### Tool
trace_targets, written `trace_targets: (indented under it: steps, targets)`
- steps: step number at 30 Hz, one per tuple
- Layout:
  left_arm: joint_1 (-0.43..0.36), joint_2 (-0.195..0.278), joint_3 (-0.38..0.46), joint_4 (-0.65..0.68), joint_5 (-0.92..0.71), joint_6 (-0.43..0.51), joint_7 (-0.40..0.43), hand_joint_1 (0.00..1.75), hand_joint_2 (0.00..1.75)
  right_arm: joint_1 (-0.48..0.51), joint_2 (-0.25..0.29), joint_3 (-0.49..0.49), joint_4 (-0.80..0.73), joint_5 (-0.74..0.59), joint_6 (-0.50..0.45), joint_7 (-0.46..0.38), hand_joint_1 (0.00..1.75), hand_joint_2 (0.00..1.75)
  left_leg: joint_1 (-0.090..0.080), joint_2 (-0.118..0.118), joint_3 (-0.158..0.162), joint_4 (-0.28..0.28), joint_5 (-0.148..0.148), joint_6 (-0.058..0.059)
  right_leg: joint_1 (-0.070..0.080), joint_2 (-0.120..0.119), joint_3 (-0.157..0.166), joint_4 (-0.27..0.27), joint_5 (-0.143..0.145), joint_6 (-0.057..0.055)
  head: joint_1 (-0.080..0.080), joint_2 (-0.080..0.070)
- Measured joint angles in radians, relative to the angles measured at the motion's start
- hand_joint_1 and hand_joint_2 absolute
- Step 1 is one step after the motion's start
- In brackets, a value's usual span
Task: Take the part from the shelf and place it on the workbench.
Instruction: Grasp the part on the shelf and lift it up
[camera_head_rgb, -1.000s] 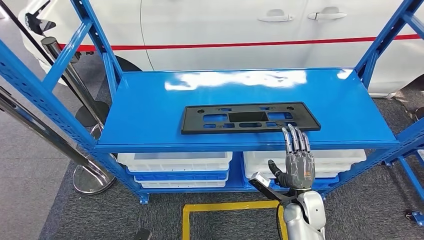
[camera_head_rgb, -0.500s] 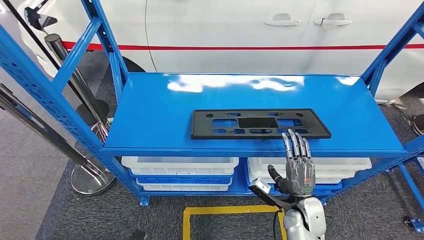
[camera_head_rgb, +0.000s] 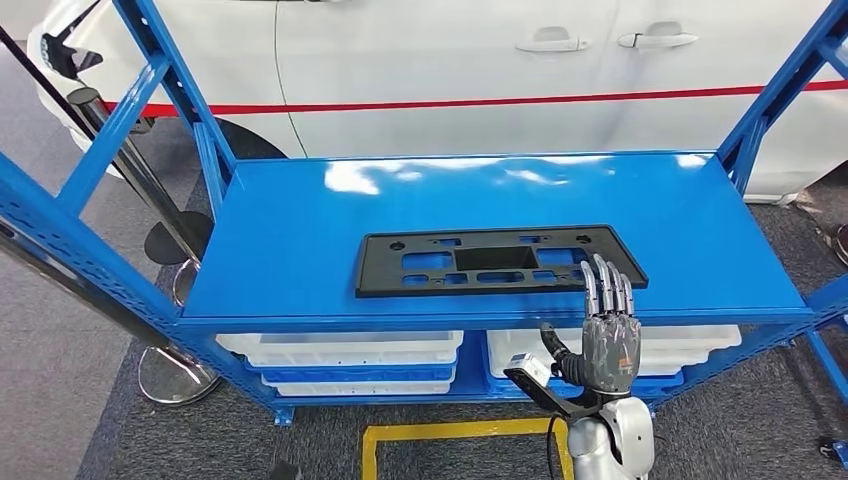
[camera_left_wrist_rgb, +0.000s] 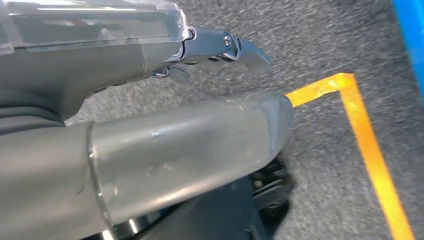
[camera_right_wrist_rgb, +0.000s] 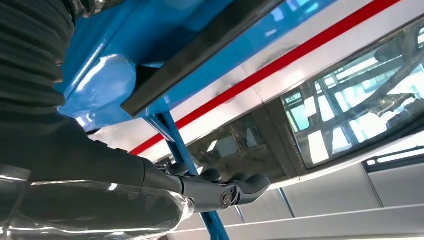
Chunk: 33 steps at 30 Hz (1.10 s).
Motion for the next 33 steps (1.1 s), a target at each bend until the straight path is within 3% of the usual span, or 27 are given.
trace_targets:
  steps: [1,3,7,8,10,11,12,13,14,15,17,19,22,24,26,27,28,29,31,33]
  targets:
    - [-0.001,0.0,0.0,0.0,0.003,0.0,-0.002,0.0,0.0,0.002,0.002,0.0,-0.004,0.0,0.0,0.0,0.0,1.75,-0.002,0.0,0.024,-0.063,0.033,0.005,0.002,0.001,0.005,0.002,-0.006,0.004,0.0,0.0]
    - [-0.003,0.0,0.0,0.0,0.006,0.002,-0.004,0.0,0.0,0.005,0.004,0.0,-0.011,0.001,0.0,0.0,0.0,1.75,-0.006,0.0,0.051,-0.134,0.054,0.016,0.005,0.002,0.007,0.004,-0.013,0.013,0.0,0.0]
    - [-0.003,-0.001,0.001,0.0,0.01,0.007,-0.008,0.0,0.0,0.009,0.004,-0.001,-0.021,0.003,0.0,0.0,0.0,1.75,-0.002,-0.002,0.059,-0.156,0.051,0.035,0.006,0.0,0.0,0.018,-0.029,0.031,0.0,0.0]
    - [-0.004,-0.001,0.001,0.0,0.01,0.008,-0.008,0.0,0.0,0.01,0.004,-0.001,-0.024,0.003,0.0,0.0,0.0,1.75,0.001,-0.001,0.062,-0.161,0.053,0.041,0.006,0.0,-0.016,0.053,-0.051,0.035,0.0,0.0]
    - [-0.007,-0.002,0.001,0.0,0.009,0.008,-0.009,0.0,0.0,0.012,0.003,-0.001,-0.027,0.003,0.0,0.0,0.0,1.75,0.001,0.0,0.064,-0.164,0.052,0.05,0.002,0.0,-0.08,0.176,-0.111,0.041,0.001,0.0]
    - [-0.007,-0.002,0.001,0.0,0.009,0.008,-0.009,0.0,0.0,0.014,0.003,-0.002,-0.027,0.003,0.0,0.0,0.0,1.75,0.001,0.001,0.064,-0.163,0.05,0.051,0.0,0.0,-0.114,0.237,-0.131,0.044,0.001,0.0]
    - [-0.007,-0.002,0.001,0.0,0.009,0.008,-0.01,0.0,0.0,0.016,0.002,-0.002,-0.027,0.003,0.0,0.0,0.0,1.75,0.001,0.0,0.065,-0.163,0.049,0.051,-0.002,0.0,-0.137,0.272,-0.133,0.047,0.001,0.0]
    - [-0.007,-0.002,0.001,0.0,0.009,0.008,-0.01,0.0,0.0,0.017,0.002,-0.002,-0.027,0.003,0.0,0.0,0.0,1.75,0.001,0.0,0.066,-0.162,0.047,0.05,-0.004,-0.001,-0.141,0.268,-0.115,0.048,0.001,0.0]
    - [-0.007,-0.002,0.001,0.0,0.009,0.008,-0.01,0.0,0.0,0.018,0.002,-0.002,-0.027,0.003,0.0,0.0,0.0,1.75,0.001,-0.001,0.07,-0.161,0.045,0.049,-0.006,-0.001,-0.124,0.225,-0.078,0.048,0.001,0.0]
    - [-0.007,-0.002,0.001,0.0,0.009,0.008,-0.01,0.0,0.0,0.018,0.002,-0.003,-0.028,0.003,0.0,0.0,0.0,1.75,0.001,-0.001,0.073,-0.16,0.042,0.046,-0.007,-0.002,-0.095,0.156,-0.036,0.046,0.001,0.0]
    - [-0.007,-0.003,0.001,0.0,0.009,0.008,-0.01,0.0,0.0,0.017,0.002,-0.003,-0.029,0.003,0.0,0.0,0.0,1.75,-0.003,-0.003,0.078,-0.157,0.036,0.039,-0.005,-0.001,-0.042,0.039,0.013,0.042,0.0,0.0]
    - [-0.008,-0.004,0.001,0.0,0.009,0.008,-0.01,0.0,0.0,0.018,0.002,-0.003,-0.03,0.003,0.0,0.0,0.0,1.75,-0.006,-0.003,0.078,-0.156,0.034,0.029,0.001,0.001,-0.029,0.008,0.014,0.037,0.0,0.0]
    - [-0.009,-0.004,0.0,0.0,0.008,0.01,-0.013,0.0,0.0,0.017,0.002,-0.005,-0.03,0.008,0.0,0.0,0.0,1.75,-0.003,-0.002,0.076,-0.144,0.021,0.013,-0.004,0.002,-0.024,-0.003,0.019,0.021,0.0,0.0]
    - [-0.011,-0.004,-0.001,0.0,0.003,0.009,-0.019,0.0,0.0,0.015,0.003,-0.005,-0.03,0.013,0.0,0.0,0.0,1.75,0.0,-0.001,0.043,-0.064,-0.027,0.004,-0.007,-0.002,-0.018,-0.01,0.02,0.01,0.0,0.0]
    - [-0.012,-0.004,-0.005,0.0,-0.004,0.008,-0.022,0.0,0.0,0.009,0.003,-0.005,-0.026,0.021,0.0,0.0,0.0,1.75,0.001,-0.001,-0.02,0.067,-0.082,-0.001,-0.005,-0.004,-0.018,-0.009,0.017,0.003,0.0,0.0]
    - [-0.013,-0.004,-0.007,0.0,-0.004,0.006,-0.022,0.0,0.0,0.004,0.002,-0.004,-0.021,0.026,0.0,0.0,0.0,1.75,0.001,-0.001,-0.044,0.113,-0.091,-0.002,-0.004,-0.004,-0.017,-0.007,0.015,0.001,0.0,0.0]
    - [-0.014,-0.004,-0.009,0.0,-0.001,0.003,-0.021,0.0,0.0,-0.003,0.002,-0.004,-0.015,0.032,0.0,0.0,0.0,1.75,0.001,-0.001,-0.051,0.123,-0.082,-0.002,-0.003,-0.004,-0.017,-0.005,0.014,0.001,0.0,0.0]
    - [-0.017,-0.005,-0.01,0.0,0.004,0.0,-0.02,0.0,0.0,-0.012,0.002,-0.004,-0.007,0.038,0.0,0.0,0.0,1.75,0.001,-0.001,-0.038,0.092,-0.053,-0.001,-0.003,-0.003,-0.015,-0.001,0.012,0.002,0.0,0.0]
    - [-0.026,-0.005,-0.01,0.0,0.012,-0.003,-0.016,0.0,0.0,-0.029,0.001,-0.004,0.006,0.051,0.0,0.002,0.0,1.75,0.0,-0.001,0.02,-0.035,0.015,0.005,-0.002,-0.001,-0.012,0.005,0.006,0.007,0.0,0.0]
    - [-0.034,-0.005,-0.011,0.0,0.012,0.0,-0.013,0.0,0.0,-0.039,0.001,-0.003,0.016,0.069,0.0,0.006,0.0,1.75,-0.003,-0.001,0.06,-0.126,0.04,0.013,0.002,0.0,-0.014,0.009,0.002,0.016,0.0,0.0]
